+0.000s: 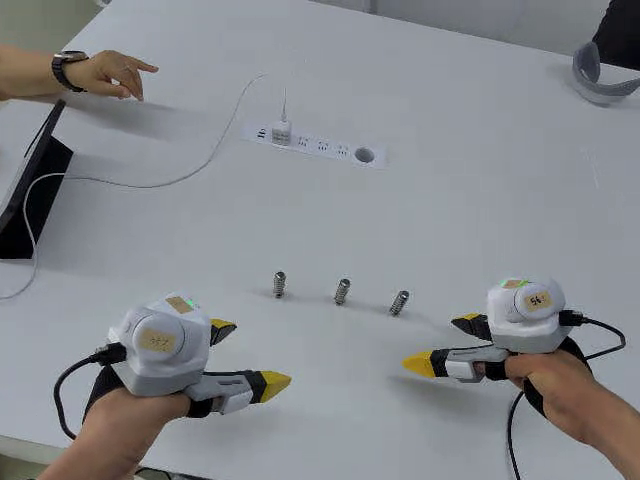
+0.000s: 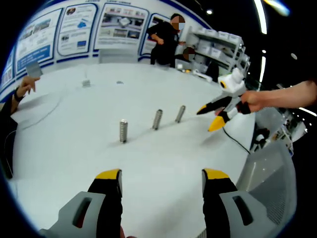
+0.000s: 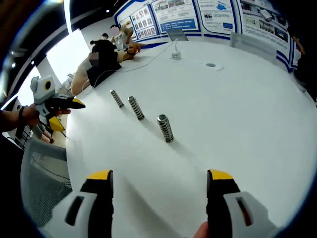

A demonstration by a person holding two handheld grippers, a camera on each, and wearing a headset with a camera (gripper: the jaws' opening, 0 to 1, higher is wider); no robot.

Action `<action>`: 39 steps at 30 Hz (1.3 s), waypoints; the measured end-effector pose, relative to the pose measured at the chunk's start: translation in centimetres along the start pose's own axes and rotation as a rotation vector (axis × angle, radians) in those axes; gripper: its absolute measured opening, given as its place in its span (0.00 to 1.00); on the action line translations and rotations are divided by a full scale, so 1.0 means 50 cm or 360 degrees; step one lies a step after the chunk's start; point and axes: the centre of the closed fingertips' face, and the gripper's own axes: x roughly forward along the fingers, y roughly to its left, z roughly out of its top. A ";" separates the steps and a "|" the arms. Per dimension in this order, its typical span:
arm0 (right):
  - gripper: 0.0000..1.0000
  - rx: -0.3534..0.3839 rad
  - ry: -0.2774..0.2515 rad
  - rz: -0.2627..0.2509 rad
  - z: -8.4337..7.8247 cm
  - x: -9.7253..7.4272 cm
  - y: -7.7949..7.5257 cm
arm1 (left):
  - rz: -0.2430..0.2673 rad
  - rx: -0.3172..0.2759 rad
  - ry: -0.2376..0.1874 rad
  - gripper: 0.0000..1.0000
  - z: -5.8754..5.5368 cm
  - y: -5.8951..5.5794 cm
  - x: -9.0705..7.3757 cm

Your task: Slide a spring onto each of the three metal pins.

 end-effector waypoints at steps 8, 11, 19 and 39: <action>0.80 0.0076 -0.0079 -0.0037 -0.007 -0.018 0.027 | 0.0013 -0.0002 -0.0005 0.67 0.004 0.008 -0.002; 0.80 0.0114 -0.0136 -0.0040 -0.002 -0.025 0.039 | 0.0015 0.0004 -0.0003 0.67 0.005 0.009 -0.003; 0.83 0.0151 -0.0222 -0.0024 0.007 -0.029 0.074 | 0.0027 0.0017 -0.0011 0.69 0.012 0.015 -0.010; 0.87 0.0186 -0.0353 -0.0051 0.036 -0.046 0.126 | 0.0084 0.0007 -0.0036 0.75 0.021 0.063 -0.041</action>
